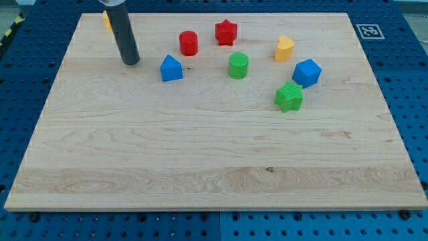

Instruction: Tap the left side of green circle

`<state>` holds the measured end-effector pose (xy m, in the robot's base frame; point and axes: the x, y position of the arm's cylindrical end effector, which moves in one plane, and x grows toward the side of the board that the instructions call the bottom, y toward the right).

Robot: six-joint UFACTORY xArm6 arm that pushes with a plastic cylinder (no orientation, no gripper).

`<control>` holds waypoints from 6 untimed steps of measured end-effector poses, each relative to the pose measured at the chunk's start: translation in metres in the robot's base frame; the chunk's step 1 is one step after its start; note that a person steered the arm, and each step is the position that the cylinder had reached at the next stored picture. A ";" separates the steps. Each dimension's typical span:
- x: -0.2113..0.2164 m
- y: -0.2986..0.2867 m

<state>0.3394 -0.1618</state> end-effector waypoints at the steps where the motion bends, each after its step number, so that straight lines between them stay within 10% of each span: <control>1: -0.002 0.024; 6: 0.070 0.180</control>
